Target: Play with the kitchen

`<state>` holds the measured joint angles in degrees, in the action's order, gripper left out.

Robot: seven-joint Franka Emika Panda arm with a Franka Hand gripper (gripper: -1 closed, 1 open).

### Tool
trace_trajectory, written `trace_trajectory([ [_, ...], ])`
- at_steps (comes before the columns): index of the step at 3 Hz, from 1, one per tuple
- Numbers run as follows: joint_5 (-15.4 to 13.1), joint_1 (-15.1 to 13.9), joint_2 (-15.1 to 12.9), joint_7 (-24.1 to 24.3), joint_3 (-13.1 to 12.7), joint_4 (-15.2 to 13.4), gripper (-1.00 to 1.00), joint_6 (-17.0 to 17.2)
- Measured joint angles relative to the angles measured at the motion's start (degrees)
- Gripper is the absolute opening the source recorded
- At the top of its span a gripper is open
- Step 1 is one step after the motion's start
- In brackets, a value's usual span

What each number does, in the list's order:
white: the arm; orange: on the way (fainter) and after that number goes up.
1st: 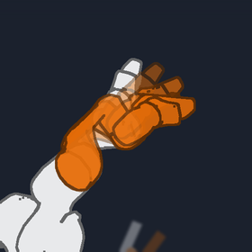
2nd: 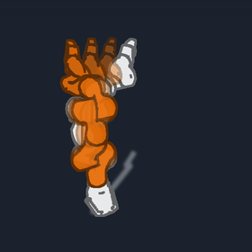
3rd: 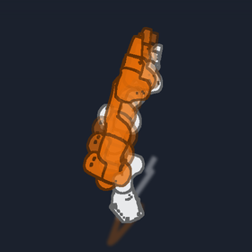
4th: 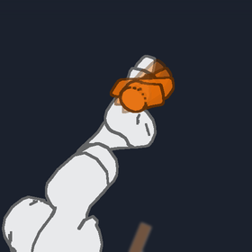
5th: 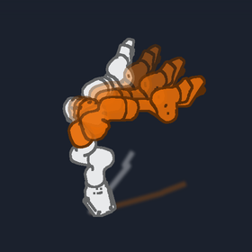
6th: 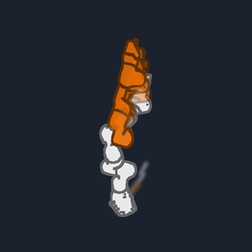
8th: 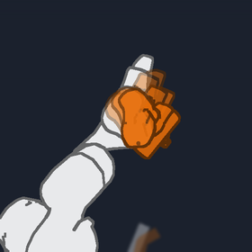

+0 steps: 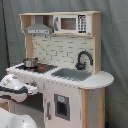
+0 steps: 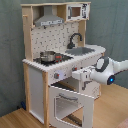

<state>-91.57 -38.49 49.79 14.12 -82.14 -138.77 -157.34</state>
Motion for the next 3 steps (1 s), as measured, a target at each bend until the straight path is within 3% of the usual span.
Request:
trace_trajectory([
  [1,-0.9,-4.28,0.0,0.3,-2.55,3.39,1.0,-0.03],
  [2,-5.35,-6.43,-0.01,2.24,-4.21,5.17,1.0,-0.07],
  [3,-6.95,-6.75,-0.01,5.22,-4.62,5.2,1.0,-0.08],
])
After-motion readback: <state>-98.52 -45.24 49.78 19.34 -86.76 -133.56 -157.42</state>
